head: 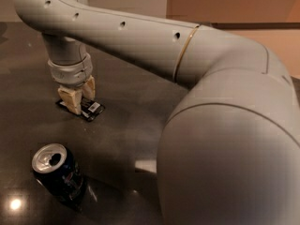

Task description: Pick rxbar chocolate

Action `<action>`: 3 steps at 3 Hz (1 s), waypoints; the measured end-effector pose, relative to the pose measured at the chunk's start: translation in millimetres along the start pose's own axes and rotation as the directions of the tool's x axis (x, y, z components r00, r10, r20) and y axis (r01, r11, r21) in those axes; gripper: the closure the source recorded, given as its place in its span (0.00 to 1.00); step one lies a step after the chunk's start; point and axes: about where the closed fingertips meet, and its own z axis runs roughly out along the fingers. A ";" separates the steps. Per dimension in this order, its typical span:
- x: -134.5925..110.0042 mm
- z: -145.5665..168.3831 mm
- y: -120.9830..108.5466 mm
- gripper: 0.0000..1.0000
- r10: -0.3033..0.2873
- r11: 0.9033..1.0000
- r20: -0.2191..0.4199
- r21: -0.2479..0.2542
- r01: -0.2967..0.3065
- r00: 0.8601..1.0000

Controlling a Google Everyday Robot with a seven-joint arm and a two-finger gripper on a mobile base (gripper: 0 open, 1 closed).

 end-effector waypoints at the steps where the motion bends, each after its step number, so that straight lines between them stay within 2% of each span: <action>1: 12.6 -14.5 -14.3 1.00 -0.004 1.000 0.046 -0.008 0.005 0.999; 2: 31.0 -43.2 -28.3 1.00 -0.031 0.999 0.115 -0.025 0.034 0.993; 3: 40.8 -73.5 -28.9 1.00 -0.106 0.993 0.171 -0.030 0.113 0.979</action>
Offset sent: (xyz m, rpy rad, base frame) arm 0.0152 -0.0778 0.0765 0.1910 -0.0387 0.0693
